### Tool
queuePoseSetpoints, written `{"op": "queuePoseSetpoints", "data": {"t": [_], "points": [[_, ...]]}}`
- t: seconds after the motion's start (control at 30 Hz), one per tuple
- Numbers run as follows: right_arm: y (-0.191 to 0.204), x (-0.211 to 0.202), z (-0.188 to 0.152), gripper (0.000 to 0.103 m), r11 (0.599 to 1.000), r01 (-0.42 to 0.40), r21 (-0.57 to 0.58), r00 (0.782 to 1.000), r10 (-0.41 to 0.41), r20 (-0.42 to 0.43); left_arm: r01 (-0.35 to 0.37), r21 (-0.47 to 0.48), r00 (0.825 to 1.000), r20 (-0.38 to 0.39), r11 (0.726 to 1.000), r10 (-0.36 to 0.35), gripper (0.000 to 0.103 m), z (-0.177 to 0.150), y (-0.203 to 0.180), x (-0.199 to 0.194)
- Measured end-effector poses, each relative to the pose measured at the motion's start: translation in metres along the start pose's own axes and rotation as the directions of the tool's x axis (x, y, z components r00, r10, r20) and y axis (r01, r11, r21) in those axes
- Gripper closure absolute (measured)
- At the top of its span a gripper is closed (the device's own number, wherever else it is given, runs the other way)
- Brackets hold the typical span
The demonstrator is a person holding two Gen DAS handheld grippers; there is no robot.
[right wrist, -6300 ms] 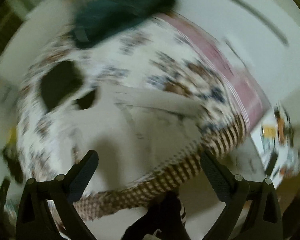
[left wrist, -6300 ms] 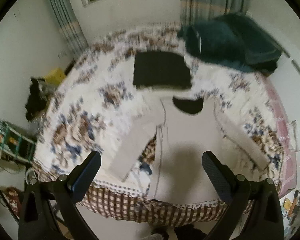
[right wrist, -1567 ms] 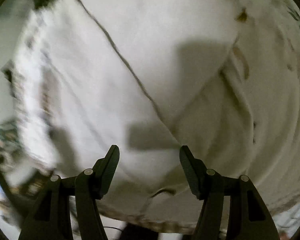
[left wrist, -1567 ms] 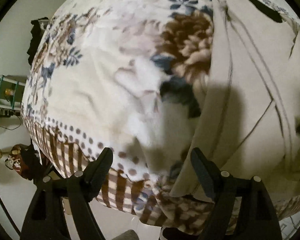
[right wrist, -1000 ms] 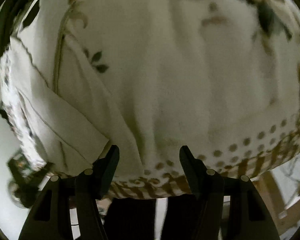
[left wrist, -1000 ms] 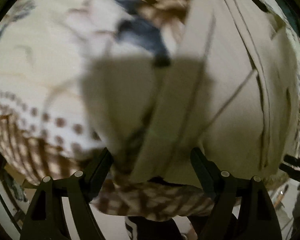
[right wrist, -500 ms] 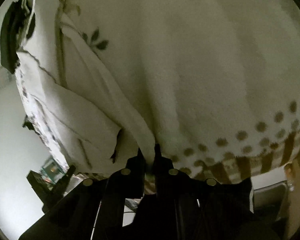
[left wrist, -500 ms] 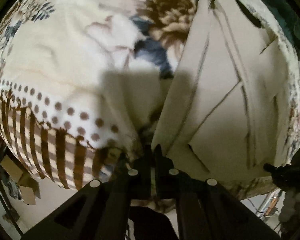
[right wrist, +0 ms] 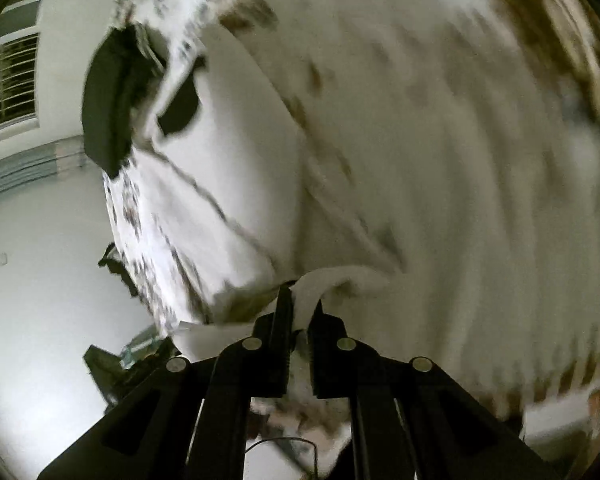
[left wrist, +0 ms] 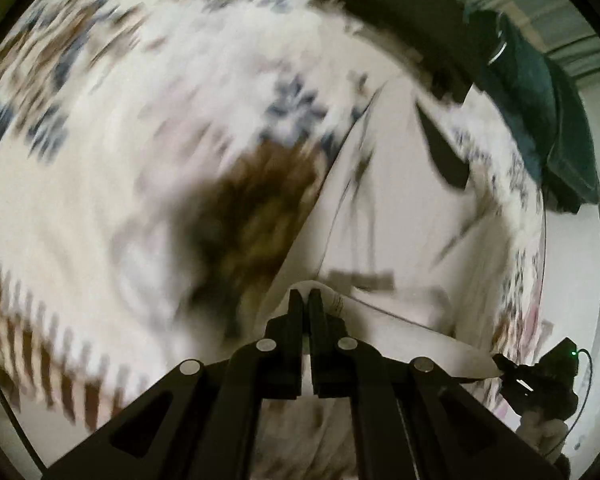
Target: Fold small clothes
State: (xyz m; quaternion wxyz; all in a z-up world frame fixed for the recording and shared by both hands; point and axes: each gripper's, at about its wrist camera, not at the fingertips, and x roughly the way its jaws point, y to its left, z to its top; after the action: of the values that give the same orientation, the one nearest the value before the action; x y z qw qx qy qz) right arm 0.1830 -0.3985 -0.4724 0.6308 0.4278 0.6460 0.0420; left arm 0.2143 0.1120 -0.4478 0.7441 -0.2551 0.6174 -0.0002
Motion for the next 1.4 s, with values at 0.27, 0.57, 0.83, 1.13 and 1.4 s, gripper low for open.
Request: {"op": "queuePoseSetpoints", "data": {"t": [0.27, 0.57, 0.83, 1.13, 1.4], "points": [[0.019, -0.004, 0.058, 0.042, 0.990, 0.073, -0.118, 0.991, -0.059, 0.117, -0.048, 0.004, 0.996, 0.072, 0.999, 0.048, 0.056, 0.047, -0.007, 0.034], [0.003, 0.033, 0.074, 0.042, 0.965, 0.181, -0.190, 0.983, -0.173, 0.055, -0.095, 0.104, 0.995, -0.005, 0.990, 0.096, 0.048, 0.042, -0.012, 0.081], [0.006, 0.057, 0.082, 0.096, 0.948, 0.220, -0.231, 0.975, -0.210, 0.065, -0.166, 0.261, 0.985, 0.084, 0.951, 0.149, 0.099, 0.054, -0.052, 0.103], [0.047, 0.014, 0.068, 0.098, 0.907, 0.289, -0.307, 0.938, -0.205, 0.278, -0.161, 0.129, 0.975, 0.178, 0.978, 0.137, 0.101, 0.060, -0.036, 0.065], [0.051, 0.045, 0.094, 0.098, 0.873, 0.383, -0.302, 0.917, -0.321, 0.235, -0.185, 0.177, 0.981, 0.097, 0.967, 0.170, 0.100, 0.077, -0.040, 0.102]]}}
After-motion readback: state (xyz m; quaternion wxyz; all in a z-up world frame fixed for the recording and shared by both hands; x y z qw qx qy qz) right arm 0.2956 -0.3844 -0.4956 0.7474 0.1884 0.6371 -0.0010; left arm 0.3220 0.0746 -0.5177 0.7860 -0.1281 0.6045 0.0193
